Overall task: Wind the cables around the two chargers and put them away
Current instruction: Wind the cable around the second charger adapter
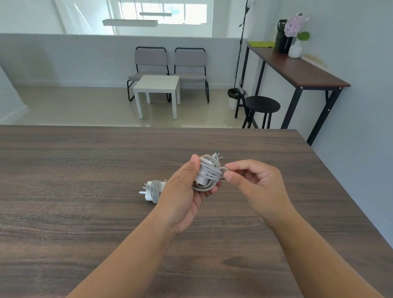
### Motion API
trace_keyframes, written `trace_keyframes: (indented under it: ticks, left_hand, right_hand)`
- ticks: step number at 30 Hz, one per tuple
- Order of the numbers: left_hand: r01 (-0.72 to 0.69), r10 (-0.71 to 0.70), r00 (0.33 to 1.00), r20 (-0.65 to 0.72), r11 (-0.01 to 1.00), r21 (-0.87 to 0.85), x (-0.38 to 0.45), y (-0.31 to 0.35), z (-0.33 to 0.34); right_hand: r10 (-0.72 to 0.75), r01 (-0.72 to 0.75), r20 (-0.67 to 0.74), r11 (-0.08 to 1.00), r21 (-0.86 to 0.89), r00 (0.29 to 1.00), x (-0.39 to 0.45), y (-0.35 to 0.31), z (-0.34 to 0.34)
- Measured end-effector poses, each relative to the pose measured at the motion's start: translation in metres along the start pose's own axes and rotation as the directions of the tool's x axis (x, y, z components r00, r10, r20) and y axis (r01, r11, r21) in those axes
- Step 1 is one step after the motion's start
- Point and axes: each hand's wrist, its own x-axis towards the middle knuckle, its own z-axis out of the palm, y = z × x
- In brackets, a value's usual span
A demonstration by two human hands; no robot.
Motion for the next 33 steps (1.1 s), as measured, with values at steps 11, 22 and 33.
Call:
trace_keyframes:
  ticks: [11,22,33]
  left_hand:
    - [-0.017,0.016,0.998,0.053,1.0,0.022,-0.001,-0.001,0.005]
    - [-0.015,0.013,0.996,0.084,1.0,0.019,0.002,-0.003,0.009]
    - [-0.024,0.025,0.997,0.071,0.999,-0.022,0.008,-0.001,0.019]
  right_hand:
    - [-0.3,0.326,0.129,0.844,-0.426,0.945,0.014,-0.011,-0.008]
    - [-0.218,0.276,0.179,0.859,-0.431,0.959,0.011,-0.013,-0.016]
    - [-0.139,0.144,0.039,0.973,-0.181,0.99,0.015,-0.011,-0.018]
